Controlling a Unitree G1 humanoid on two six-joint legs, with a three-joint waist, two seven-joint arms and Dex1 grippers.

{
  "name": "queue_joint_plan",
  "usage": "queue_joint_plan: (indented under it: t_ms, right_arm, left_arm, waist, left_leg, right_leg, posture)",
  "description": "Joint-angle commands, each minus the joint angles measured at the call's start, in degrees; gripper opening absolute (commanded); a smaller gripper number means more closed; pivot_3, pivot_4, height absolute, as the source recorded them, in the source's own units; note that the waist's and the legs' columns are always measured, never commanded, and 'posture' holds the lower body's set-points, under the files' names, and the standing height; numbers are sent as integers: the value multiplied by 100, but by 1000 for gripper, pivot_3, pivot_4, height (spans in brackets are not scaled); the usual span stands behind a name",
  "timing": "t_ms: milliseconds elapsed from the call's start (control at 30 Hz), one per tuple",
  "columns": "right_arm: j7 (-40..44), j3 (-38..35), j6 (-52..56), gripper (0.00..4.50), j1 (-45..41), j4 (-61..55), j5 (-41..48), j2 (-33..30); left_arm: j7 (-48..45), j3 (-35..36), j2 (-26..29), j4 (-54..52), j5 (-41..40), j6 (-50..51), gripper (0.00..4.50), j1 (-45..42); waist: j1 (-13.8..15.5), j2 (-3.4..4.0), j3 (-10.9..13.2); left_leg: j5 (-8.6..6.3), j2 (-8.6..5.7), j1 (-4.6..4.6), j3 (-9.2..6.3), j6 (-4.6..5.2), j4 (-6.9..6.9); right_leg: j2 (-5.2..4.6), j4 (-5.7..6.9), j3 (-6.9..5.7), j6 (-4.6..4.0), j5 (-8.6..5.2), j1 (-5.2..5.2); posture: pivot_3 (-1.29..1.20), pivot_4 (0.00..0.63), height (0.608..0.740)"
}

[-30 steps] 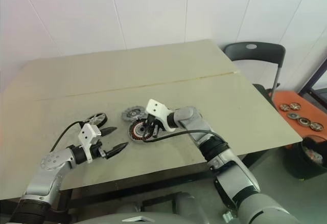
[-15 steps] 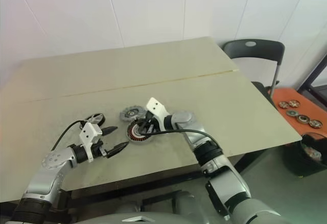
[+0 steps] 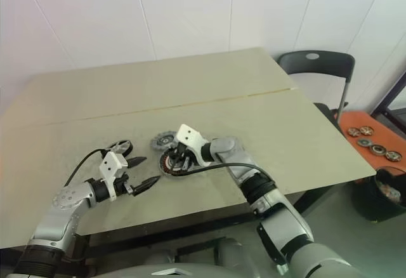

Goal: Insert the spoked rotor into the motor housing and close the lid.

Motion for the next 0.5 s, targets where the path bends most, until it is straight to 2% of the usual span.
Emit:
queue_joint_plan:
  t_ms: [33,200,500]
  right_arm:
    - [-165,140,215,23,101,615,-453,-388]
    - [194,168,389,23,216,441,-353,-725]
    - [663,306,525,23,570,88,-394,-1267]
  left_arm:
    - [11,37,41,-238,-25,-10,4500,-58]
    - [33,41,38,-292,-27,26,4500,-24]
    - [24,30,48,-293,-30,51,4500,-38]
  waist:
    - [12,2,-2]
    - [41,8,-4]
    - [301,26,-38]
  left_leg:
    - [0,0,2,0,0,1]
    - [4,-1,14,11,-7,2]
    - [9,-30,-5,24,-16,1]
  right_leg:
    - [-2,0,0,0,0,4]
    - [-54,-9,-32,8,-6,15]
    - [-133,-78,-58,61,-36,55]
  posture:
    - [0,0,740]
    - [0,0,740]
    - [0,0,740]
